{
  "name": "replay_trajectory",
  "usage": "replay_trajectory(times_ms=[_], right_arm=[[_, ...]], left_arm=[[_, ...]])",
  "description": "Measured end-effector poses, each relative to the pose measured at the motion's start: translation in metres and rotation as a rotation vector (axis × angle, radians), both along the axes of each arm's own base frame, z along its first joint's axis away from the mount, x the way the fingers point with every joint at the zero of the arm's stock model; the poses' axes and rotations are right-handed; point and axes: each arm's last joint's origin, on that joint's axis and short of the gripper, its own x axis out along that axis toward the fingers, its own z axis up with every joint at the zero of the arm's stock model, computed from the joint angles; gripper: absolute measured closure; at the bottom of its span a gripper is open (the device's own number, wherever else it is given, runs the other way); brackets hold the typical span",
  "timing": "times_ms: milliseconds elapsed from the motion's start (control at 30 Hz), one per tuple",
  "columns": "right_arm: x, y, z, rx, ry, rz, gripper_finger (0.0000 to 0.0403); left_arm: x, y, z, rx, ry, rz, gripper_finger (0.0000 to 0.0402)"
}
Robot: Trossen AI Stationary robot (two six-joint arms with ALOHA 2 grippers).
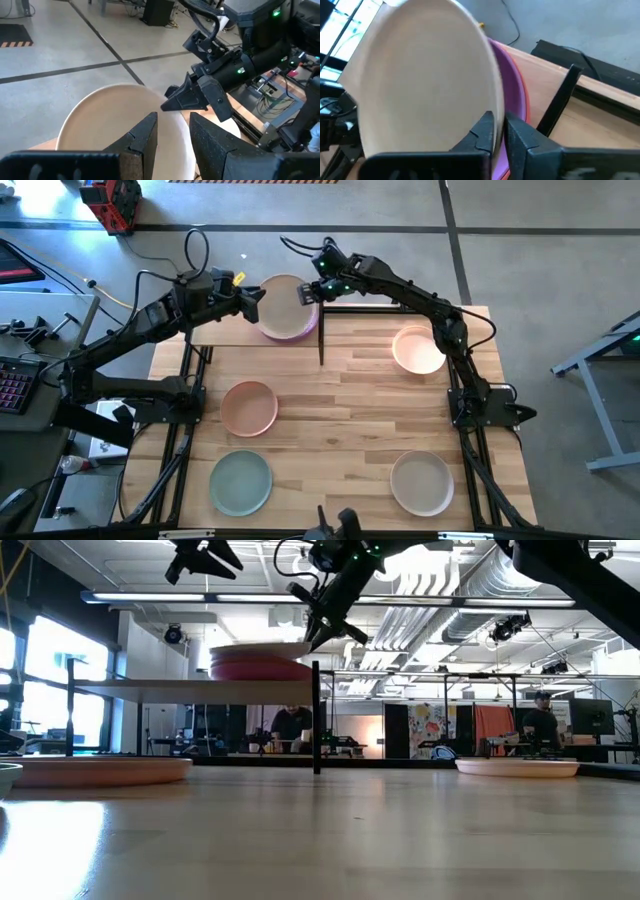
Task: Place and stack plates onto a shelf
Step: Stack the bottom left white plate on top of the purple plate, then put the light orange plate on the shelf
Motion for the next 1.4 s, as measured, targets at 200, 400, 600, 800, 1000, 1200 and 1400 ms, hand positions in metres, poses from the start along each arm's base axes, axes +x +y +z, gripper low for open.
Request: replay_trajectory(times_ms=[200, 400, 600, 800, 1000, 1200, 1400], right_arm=[[0.000, 0.001, 0.000, 0.022, -0.011, -0.003, 0.0326], [0.000, 0.000, 0.000, 0.026, -0.012, 0.001, 0.0293], [-0.006, -0.008, -0.001, 0.075, -0.025, 0.050, 0.0288], [-0.013, -0.019, 0.000, 0.140, -0.064, 0.083, 0.0288], [-0.016, -0.023, 0.001, 0.147, -0.070, 0.101, 0.0288], [-0.016, -0.022, 0.002, 0.148, -0.079, 0.139, 0.0288], [-0.015, -0.019, 0.003, 0.194, -0.116, 0.235, 0.0288]], left_arm=[[0.000, 0.000, 0.001, 0.000, -0.010, -0.014, 0.0298], [0.000, 0.000, 0.001, 0.001, -0.009, -0.015, 0.0298], [0.000, 0.000, 0.001, 0.001, -0.009, -0.015, 0.0298], [0.000, 0.000, 0.000, -0.002, 0.002, -0.015, 0.0298], [-0.005, -0.001, -0.012, -0.010, 0.170, 0.024, 0.0298], [-0.015, -0.003, -0.026, -0.057, 0.348, 0.112, 0.0298], [-0.019, -0.002, -0.037, -0.119, 0.460, 0.139, 0.0298]])
